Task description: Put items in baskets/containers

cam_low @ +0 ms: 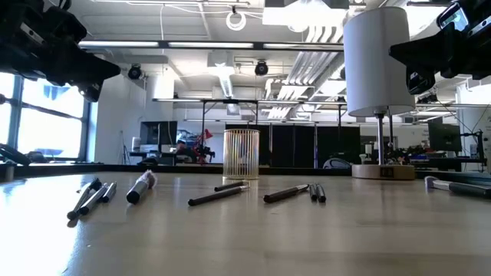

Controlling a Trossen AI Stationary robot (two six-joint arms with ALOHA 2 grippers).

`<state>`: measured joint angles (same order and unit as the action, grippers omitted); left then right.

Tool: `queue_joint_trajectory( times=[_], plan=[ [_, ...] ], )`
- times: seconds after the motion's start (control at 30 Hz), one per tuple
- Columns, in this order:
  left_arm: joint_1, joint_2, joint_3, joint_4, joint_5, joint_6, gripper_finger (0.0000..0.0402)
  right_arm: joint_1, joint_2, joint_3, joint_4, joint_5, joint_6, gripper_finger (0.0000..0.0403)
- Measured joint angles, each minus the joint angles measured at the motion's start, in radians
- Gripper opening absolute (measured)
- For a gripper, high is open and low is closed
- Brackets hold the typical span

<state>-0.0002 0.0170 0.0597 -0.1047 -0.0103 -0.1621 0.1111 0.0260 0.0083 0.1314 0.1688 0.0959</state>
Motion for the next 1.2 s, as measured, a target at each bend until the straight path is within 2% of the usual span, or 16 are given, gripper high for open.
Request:
queue_joint_trajectory(
  times=[0.83,1.1,1.2],
  plan=[
    [0.000,0.000,0.000,0.000,0.000,-0.003,0.0003,0.000,0.000,0.000,0.000,0.000,0.000,0.0005],
    [0.000,0.000,-0.002,0.030,-0.059,-0.014,0.0003,0.000,0.000,0.000,0.000,0.000,0.000,0.0007],
    [0.000,0.000,-0.004,0.046,-0.131,0.041,0.0003,0.000,0.000,0.000,0.000,0.000,0.000,0.0009]
  ],
)
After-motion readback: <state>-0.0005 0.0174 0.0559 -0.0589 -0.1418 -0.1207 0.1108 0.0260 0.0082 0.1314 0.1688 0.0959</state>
